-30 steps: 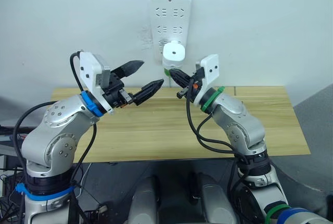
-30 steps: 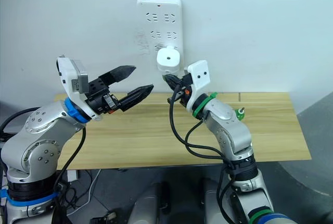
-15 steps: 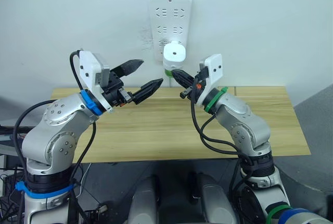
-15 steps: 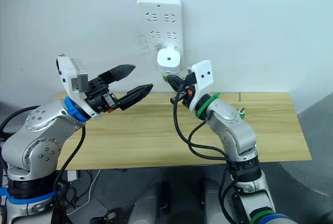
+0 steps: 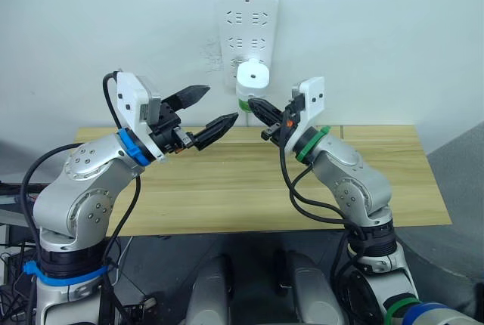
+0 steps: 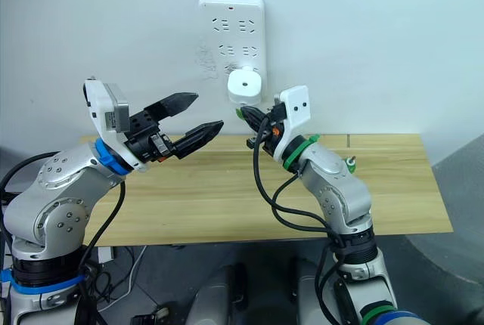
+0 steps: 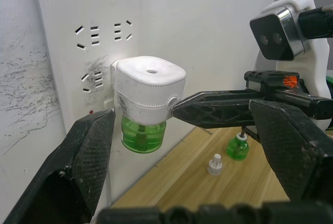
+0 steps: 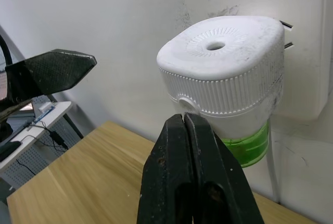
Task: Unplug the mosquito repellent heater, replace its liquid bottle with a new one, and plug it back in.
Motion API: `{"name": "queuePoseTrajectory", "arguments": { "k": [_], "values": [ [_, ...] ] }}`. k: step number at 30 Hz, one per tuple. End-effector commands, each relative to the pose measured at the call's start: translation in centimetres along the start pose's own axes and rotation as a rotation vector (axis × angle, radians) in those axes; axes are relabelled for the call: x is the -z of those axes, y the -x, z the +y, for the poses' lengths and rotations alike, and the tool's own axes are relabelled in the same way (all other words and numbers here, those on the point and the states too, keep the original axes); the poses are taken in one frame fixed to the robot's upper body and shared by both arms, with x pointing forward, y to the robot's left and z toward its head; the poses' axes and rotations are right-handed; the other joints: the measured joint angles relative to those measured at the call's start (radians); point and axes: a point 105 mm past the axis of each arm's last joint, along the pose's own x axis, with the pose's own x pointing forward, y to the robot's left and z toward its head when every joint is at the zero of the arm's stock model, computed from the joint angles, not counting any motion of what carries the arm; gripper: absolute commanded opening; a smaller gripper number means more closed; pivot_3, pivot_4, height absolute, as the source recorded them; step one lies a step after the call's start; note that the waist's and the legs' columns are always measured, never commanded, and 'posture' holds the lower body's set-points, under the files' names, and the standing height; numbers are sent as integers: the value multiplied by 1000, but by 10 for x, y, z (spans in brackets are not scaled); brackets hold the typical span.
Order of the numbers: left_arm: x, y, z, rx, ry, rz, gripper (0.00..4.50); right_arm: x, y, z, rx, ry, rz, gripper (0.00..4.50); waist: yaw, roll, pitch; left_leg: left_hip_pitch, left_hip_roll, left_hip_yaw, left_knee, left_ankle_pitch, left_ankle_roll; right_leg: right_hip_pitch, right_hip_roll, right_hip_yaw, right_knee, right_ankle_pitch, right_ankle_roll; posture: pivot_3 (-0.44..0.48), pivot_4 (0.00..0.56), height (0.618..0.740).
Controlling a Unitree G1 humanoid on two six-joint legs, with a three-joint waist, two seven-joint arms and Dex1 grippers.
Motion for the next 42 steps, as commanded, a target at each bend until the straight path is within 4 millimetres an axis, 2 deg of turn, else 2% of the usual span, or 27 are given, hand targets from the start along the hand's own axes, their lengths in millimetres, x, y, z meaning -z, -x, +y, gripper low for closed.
{"name": "queuePoseTrajectory", "arguments": {
  "k": [1,8,18,22,25,29,35,37,39,42],
  "values": [
    [-9,-2,-3,20,-38,-26,4500,-23,2,-15,93,36,-93,42,0,0,0,0,0,0,0,0,0,0,0,0,0,0,0,-115,302,740],
    [-9,-2,-3,20,-38,-28,4500,-25,3,-23,138,33,-105,42,0,0,0,0,0,-1,0,2,-2,0,0,0,1,0,0,-125,305,740],
    [-9,-2,-3,21,-34,-31,4500,-35,2,-37,234,-152,-167,42,1,0,0,0,0,-2,-1,8,-3,0,1,-1,1,4,-1,-125,305,740],
    [-9,-2,-3,22,-35,-31,4500,-34,3,-36,227,-149,-152,42,8,0,0,0,0,-3,-3,12,1,0,1,-2,1,6,1,-125,305,740],
    [-9,-2,-3,23,-35,-29,4500,-28,3,-24,141,-83,-104,42,8,0,0,0,0,-3,-4,14,1,0,1,-2,1,6,2,-129,303,740],
    [-8,-1,-1,22,-37,-22,4500,-17,10,8,-89,48,-18,42,8,0,0,0,-1,-3,-6,14,1,0,1,-2,-1,6,2,-129,304,740],
    [-4,3,6,-1,-54,0,4500,-15,30,20,-272,81,70,42,-2,0,0,0,0,-2,-12,13,-3,-3,1,-1,-3,6,-1,-122,299,740],
    [-1,6,10,-18,-64,15,4500,-15,41,16,-315,105,116,42,-1,0,0,0,0,-2,-14,13,-3,-3,1,-2,-6,6,-2,-120,297,740],
    [3,13,20,-48,-88,55,4500,-21,54,1,-311,158,151,42,0,0,0,0,-1,-2,-15,13,-3,-2,1,-2,-7,5,-2,-111,291,740],
    [10,30,39,-104,-121,146,4500,-38,75,-31,-259,271,190,583,4,0,0,0,-1,-1,-15,13,-2,-2,1,-1,-7,5,-1,-104,286,740]
  ]
}}
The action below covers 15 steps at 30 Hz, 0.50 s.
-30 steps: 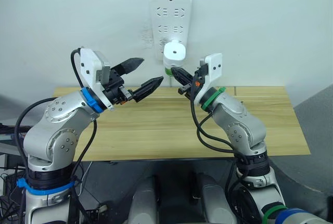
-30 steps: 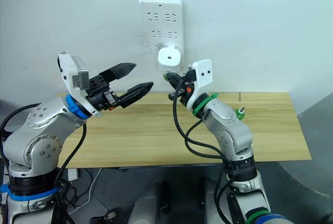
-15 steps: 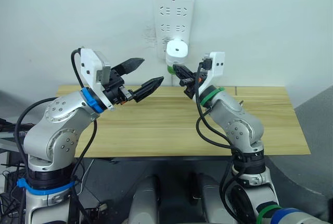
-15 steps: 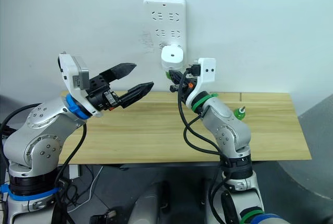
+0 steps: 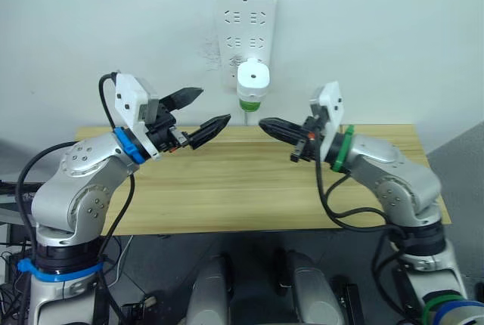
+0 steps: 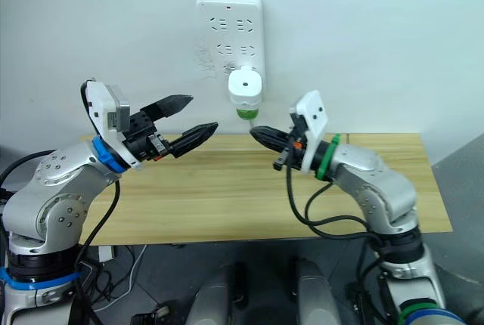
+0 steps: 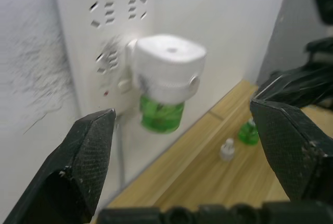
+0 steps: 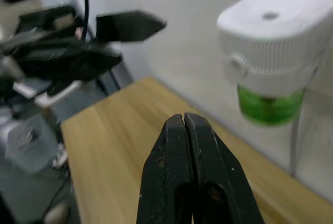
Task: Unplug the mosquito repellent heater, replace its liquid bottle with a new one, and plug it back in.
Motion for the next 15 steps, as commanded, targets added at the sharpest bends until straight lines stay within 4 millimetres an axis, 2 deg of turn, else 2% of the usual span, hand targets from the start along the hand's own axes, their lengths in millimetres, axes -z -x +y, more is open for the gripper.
{"name": "queuePoseTrajectory", "arguments": {
  "k": [1,5,7,11,15],
  "values": [
    [1,23,28,-85,-85,82,4500,-24,40,-28,61,147,-4,899,2,0,0,0,0,0,0,0,0,0,0,0,0,0,0,-100,282,740],
    [8,40,51,-125,-153,194,4500,-27,73,-55,133,228,75,2462,3,0,0,0,0,0,0,-1,2,0,0,0,0,-3,5,-86,271,740],
    [8,51,67,-154,-207,234,4500,-31,93,-74,198,268,111,3045,3,0,0,0,0,1,-1,0,0,0,0,0,-1,-3,4,-89,267,740],
    [11,62,85,-176,-214,262,4500,-28,118,-93,255,285,154,4437,4,0,0,0,0,2,-1,0,0,-1,0,0,-1,0,0,-95,261,740],
    [20,71,99,-206,-179,270,4500,-18,133,-102,302,311,192,4478,3,-1,0,0,0,2,-1,0,0,-1,0,0,-1,0,1,-105,260,740]
  ]
}}
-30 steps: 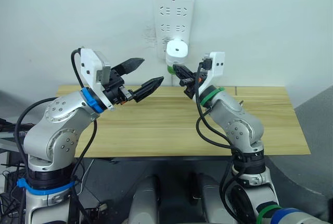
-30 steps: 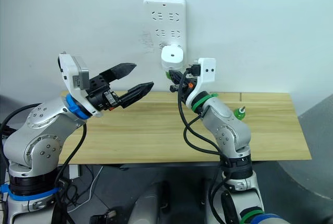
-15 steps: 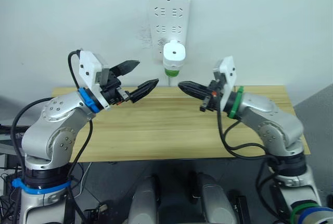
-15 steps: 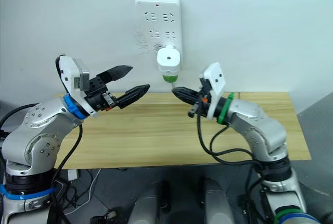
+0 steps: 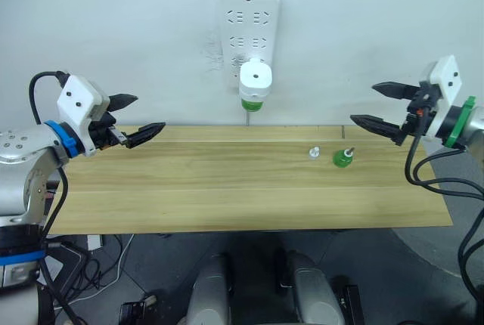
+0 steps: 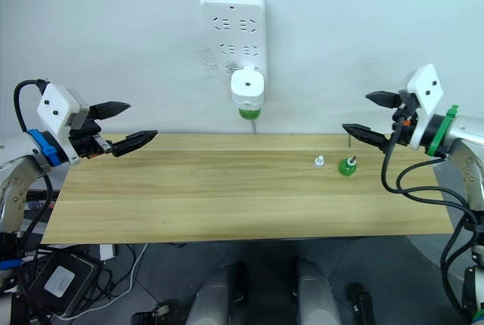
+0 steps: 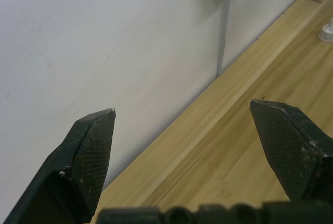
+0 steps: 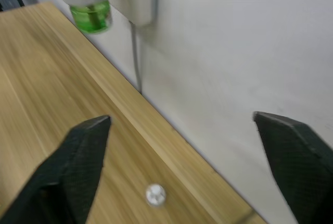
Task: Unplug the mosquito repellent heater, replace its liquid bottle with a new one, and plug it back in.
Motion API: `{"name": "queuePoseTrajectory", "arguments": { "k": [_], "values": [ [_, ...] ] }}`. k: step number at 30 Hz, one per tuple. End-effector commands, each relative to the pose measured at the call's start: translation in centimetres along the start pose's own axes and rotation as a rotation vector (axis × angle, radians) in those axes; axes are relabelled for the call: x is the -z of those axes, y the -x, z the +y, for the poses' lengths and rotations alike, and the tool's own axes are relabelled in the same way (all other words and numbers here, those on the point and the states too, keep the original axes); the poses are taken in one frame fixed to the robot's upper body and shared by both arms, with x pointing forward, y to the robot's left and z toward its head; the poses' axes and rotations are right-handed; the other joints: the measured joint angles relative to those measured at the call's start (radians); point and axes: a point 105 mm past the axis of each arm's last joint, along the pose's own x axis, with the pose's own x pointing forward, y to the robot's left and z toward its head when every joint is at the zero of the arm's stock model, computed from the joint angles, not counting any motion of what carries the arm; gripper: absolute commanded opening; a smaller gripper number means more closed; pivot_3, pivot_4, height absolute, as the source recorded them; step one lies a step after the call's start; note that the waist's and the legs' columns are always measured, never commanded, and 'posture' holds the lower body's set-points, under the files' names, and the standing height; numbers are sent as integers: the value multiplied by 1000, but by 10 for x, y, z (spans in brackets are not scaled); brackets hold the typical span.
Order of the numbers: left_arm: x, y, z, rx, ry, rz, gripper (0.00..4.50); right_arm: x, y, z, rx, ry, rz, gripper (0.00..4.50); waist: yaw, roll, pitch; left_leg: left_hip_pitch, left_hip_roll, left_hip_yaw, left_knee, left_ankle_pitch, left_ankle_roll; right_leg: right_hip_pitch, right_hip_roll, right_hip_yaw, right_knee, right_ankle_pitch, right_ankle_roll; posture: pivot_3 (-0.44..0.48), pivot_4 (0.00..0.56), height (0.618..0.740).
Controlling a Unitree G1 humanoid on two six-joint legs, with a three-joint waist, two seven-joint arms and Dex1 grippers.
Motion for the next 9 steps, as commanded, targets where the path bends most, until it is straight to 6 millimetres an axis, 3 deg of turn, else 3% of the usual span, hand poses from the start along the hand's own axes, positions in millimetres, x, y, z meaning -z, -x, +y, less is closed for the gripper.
{"name": "queuePoseTrajectory", "arguments": {
  "k": [1,9],
  "values": [
    [-1,7,11,-26,-27,-9,4500,-5,12,-11,59,62,-12,4478,-2,0,0,0,0,0,0,0,0,0,0,0,0,0,0,-105,260,740],
    [6,6,14,-34,-51,1,4500,5,17,-35,188,36,8,4478,-2,0,0,0,0,1,2,0,0,-1,0,1,3,0,0,-111,264,740]
  ]
}}
